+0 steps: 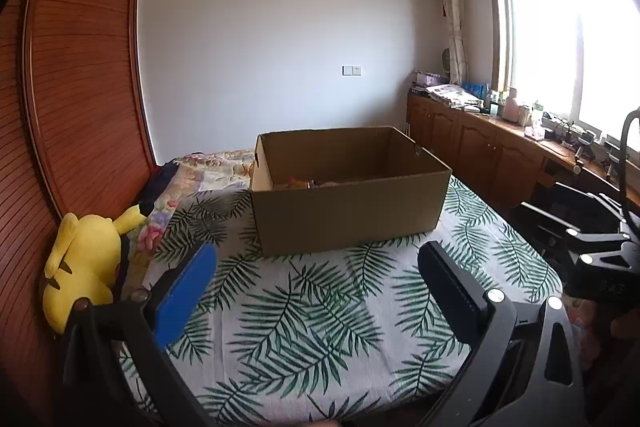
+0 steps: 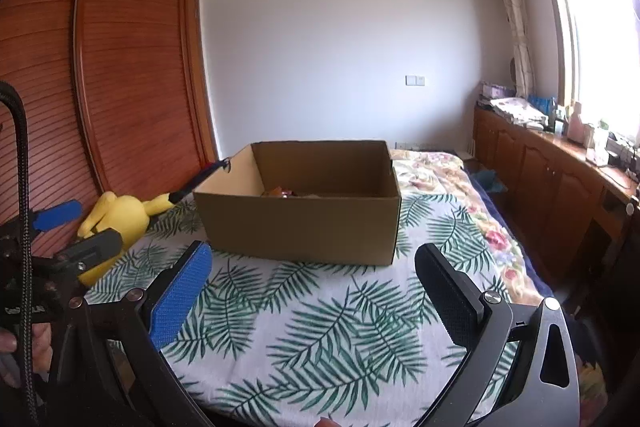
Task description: Organize snacks
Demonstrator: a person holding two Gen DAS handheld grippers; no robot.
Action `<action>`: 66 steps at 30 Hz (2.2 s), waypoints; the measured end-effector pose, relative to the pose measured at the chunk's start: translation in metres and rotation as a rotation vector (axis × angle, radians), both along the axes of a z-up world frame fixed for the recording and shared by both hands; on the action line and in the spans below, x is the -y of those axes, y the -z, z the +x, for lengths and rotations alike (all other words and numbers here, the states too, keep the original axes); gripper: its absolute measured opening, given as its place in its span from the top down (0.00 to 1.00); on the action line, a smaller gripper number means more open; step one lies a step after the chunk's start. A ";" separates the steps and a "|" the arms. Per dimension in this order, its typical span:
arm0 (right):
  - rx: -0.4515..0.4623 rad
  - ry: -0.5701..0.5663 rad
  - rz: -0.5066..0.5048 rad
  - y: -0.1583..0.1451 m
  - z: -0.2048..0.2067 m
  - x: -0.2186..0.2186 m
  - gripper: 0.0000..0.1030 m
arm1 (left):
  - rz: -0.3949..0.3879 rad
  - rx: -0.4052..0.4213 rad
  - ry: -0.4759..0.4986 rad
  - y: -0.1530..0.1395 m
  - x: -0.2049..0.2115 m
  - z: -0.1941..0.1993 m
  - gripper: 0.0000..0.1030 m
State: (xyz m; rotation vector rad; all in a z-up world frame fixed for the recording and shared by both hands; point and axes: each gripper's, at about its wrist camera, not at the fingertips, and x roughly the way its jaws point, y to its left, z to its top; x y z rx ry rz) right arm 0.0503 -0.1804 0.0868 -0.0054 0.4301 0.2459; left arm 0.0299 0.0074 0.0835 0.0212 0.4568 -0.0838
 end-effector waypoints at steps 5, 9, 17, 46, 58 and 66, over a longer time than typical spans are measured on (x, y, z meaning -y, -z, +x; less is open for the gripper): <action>0.001 0.020 0.015 0.003 -0.017 0.005 0.00 | -0.036 -0.021 -0.005 0.007 0.000 -0.015 0.01; 0.001 0.024 0.018 0.006 -0.035 0.005 0.00 | -0.041 -0.022 -0.015 0.008 -0.001 -0.030 0.01; 0.018 0.052 -0.002 0.010 -0.064 0.004 0.00 | -0.031 0.006 -0.022 0.005 -0.002 -0.049 0.01; 0.022 0.073 0.007 0.022 -0.070 0.011 0.00 | -0.018 -0.014 -0.045 0.023 -0.005 -0.050 0.01; 0.017 0.068 0.015 0.023 -0.070 0.013 0.00 | -0.018 -0.011 -0.045 0.022 -0.005 -0.052 0.01; 0.017 0.070 0.013 0.023 -0.070 0.013 0.00 | -0.014 -0.012 -0.042 0.022 -0.004 -0.052 0.01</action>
